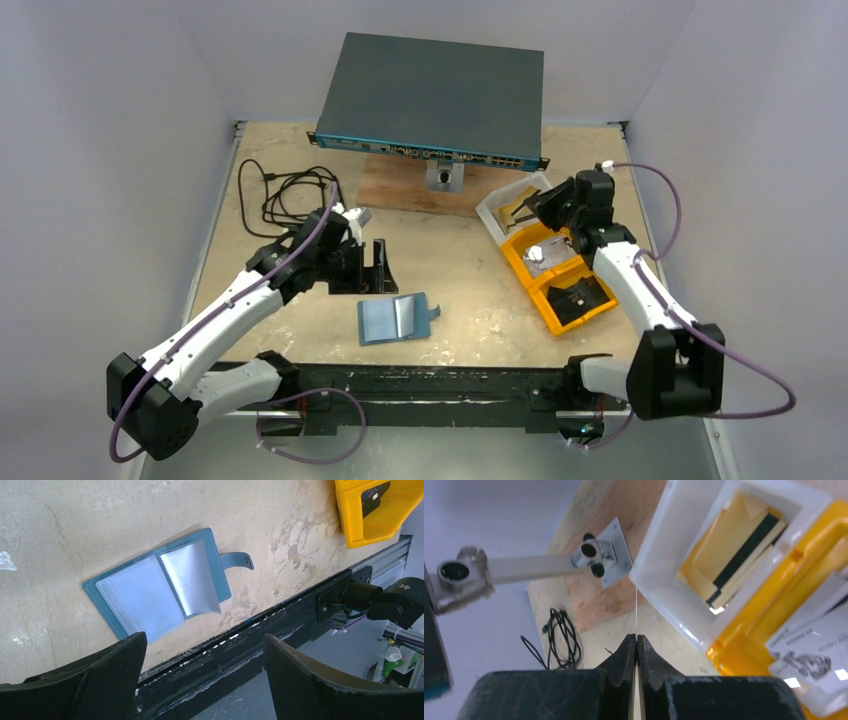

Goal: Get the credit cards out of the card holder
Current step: Place the credit card in the storage box.

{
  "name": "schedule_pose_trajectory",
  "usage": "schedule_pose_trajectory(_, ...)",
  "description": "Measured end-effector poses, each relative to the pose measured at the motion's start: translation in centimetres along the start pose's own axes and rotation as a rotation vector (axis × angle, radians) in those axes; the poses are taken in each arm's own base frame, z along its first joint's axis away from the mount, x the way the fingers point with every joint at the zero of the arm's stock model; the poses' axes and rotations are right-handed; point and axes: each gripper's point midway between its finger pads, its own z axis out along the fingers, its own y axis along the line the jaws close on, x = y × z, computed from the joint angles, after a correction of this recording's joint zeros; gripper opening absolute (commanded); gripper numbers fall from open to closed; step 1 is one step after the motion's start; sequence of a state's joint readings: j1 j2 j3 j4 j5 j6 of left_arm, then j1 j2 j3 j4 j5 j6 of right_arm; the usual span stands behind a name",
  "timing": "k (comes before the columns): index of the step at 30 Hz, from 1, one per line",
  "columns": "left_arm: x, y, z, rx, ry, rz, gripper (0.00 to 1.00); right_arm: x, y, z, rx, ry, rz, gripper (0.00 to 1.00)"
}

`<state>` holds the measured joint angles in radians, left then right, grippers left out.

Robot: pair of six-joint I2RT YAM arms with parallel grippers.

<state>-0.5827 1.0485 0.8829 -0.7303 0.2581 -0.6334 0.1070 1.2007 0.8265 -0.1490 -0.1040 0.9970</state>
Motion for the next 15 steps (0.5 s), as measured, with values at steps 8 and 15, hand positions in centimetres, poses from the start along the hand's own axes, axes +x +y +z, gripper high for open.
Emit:
schedule_pose_trajectory(8, 0.3, 0.2, -0.3, -0.006, 0.010, 0.011, 0.86, -2.6, -0.2, 4.9, 0.034, -0.024, 0.049, 0.00)
schedule_pose_trajectory(15, 0.4, 0.1, -0.7, -0.001, 0.001, 0.018, 0.86, -2.2, -1.5, 6.9, 0.075, -0.004, 0.061, 0.00)
